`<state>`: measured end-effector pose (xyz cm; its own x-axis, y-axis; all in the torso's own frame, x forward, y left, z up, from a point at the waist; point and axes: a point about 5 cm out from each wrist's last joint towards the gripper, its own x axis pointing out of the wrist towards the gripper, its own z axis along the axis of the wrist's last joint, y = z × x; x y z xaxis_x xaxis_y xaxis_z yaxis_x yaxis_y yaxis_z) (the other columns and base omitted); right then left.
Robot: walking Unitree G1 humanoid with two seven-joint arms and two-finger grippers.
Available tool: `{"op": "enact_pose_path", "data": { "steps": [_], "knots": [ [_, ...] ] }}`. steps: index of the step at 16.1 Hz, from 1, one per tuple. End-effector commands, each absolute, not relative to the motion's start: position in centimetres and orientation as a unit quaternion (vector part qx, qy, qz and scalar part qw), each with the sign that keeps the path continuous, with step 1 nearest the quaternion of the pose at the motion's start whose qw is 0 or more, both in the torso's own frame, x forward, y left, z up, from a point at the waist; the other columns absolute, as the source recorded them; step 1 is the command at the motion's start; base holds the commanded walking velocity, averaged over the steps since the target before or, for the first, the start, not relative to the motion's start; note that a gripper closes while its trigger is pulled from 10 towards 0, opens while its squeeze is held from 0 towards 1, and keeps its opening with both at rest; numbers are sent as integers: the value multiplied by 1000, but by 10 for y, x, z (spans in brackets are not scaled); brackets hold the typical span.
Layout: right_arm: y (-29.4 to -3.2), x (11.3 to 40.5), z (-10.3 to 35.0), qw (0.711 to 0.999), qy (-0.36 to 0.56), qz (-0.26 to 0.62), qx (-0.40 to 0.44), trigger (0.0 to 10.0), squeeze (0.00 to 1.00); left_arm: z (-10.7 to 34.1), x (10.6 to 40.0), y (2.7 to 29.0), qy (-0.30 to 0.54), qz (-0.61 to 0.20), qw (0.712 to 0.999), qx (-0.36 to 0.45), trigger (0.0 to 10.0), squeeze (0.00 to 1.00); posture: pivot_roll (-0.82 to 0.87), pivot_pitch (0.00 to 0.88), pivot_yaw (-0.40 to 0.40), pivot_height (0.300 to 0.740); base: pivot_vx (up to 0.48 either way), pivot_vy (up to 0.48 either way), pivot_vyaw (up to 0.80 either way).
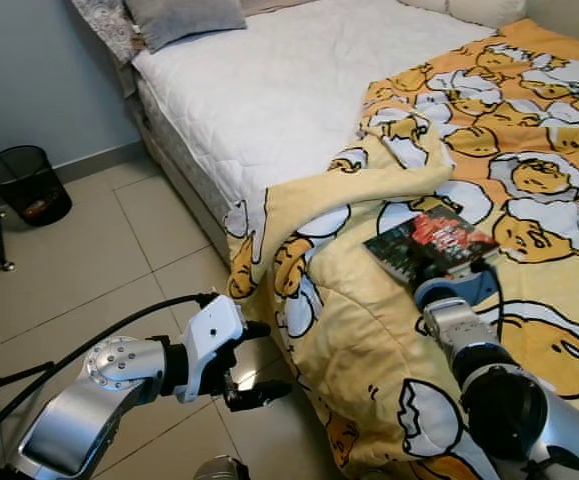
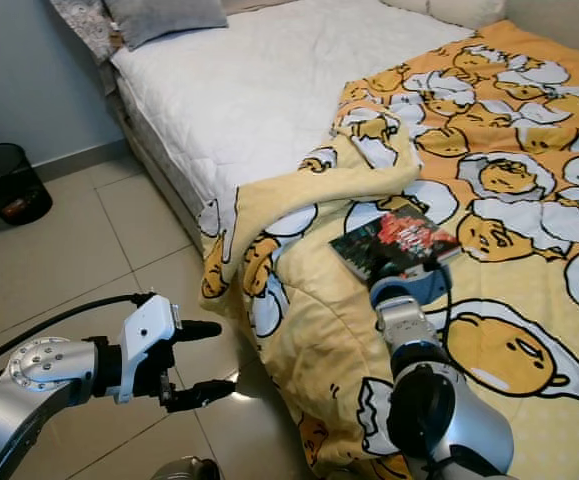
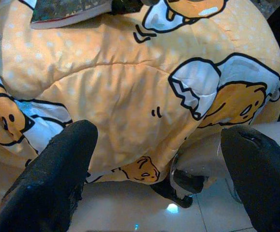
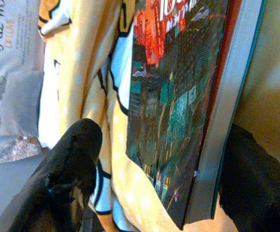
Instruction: Clean up the room
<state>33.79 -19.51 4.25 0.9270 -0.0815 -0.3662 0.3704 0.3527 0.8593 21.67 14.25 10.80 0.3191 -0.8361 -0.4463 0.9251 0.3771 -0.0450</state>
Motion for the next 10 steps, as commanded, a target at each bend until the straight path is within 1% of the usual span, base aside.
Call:
{"op": "enact_pose_path", "data": {
  "steps": [1,10],
  "knots": [
    [-198,342,50,810,110,-135,559,0,0,110,216,140,199,-552,802,114,10000,239,88,73,39,740,0,0,0],
    [-197,337,42,820,129,-138,541,0,0,110,216,138,198,-554,800,114,10000,239,91,72,43,740,0,0,0]
  ]
}}
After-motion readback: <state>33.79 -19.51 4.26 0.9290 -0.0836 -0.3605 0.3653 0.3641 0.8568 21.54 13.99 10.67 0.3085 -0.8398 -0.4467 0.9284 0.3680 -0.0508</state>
